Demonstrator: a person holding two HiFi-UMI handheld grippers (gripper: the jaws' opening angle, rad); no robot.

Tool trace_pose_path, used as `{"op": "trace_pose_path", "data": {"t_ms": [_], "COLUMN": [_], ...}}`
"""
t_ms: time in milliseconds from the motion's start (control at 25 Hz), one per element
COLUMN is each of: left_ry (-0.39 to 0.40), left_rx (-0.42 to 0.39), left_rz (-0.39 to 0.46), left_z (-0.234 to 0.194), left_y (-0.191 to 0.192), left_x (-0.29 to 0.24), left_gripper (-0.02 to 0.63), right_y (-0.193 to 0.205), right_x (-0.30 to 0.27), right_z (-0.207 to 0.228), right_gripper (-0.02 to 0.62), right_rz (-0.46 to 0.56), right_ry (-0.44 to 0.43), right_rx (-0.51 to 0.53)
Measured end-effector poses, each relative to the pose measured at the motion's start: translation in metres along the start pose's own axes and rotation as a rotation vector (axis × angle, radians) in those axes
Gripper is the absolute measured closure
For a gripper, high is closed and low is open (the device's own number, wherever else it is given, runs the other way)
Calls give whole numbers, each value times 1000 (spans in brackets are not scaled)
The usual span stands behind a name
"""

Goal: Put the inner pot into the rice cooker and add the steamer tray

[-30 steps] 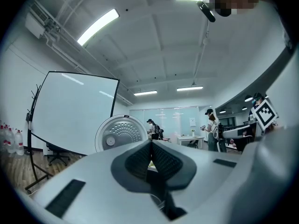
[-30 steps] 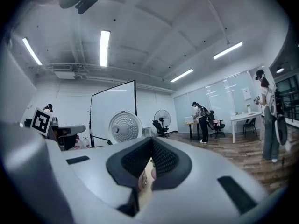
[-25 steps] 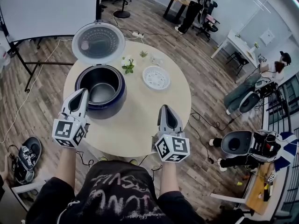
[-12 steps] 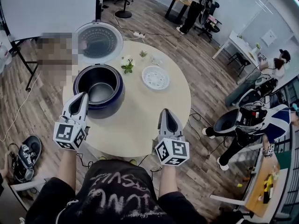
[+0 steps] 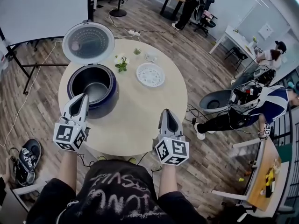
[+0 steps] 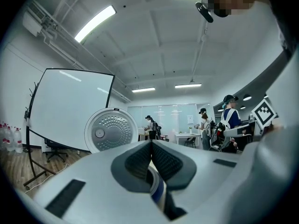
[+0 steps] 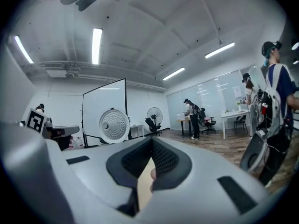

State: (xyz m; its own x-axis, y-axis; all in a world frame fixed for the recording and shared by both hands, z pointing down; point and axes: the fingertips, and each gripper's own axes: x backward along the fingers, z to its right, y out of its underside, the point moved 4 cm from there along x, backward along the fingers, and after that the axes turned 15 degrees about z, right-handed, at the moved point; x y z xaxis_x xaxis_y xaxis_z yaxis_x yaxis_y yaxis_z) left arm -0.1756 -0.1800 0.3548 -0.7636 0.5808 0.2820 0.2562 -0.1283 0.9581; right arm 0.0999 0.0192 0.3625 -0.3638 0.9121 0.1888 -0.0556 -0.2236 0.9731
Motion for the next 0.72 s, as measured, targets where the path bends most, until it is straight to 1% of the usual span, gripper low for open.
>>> {"op": "trace_pose_path", "data": {"t_ms": [240,480,720], "left_ry": [50,110,120], "left_rx": [15,22,24], "left_rz": [-2,-18,-31], "left_z": [25,67,96], "left_y": [4,9,12], "left_x": [-19,-40,-54], "left_gripper": [595,595,594], "right_y": [-1,-4,-7], "right_x": [14,35,44], "right_z": [25,61,89], "right_gripper": [591,591,591], "right_rz": [-8,-31,-35], "right_ry": [59,117,124], "right_rx": [-5,-5,-13]}}
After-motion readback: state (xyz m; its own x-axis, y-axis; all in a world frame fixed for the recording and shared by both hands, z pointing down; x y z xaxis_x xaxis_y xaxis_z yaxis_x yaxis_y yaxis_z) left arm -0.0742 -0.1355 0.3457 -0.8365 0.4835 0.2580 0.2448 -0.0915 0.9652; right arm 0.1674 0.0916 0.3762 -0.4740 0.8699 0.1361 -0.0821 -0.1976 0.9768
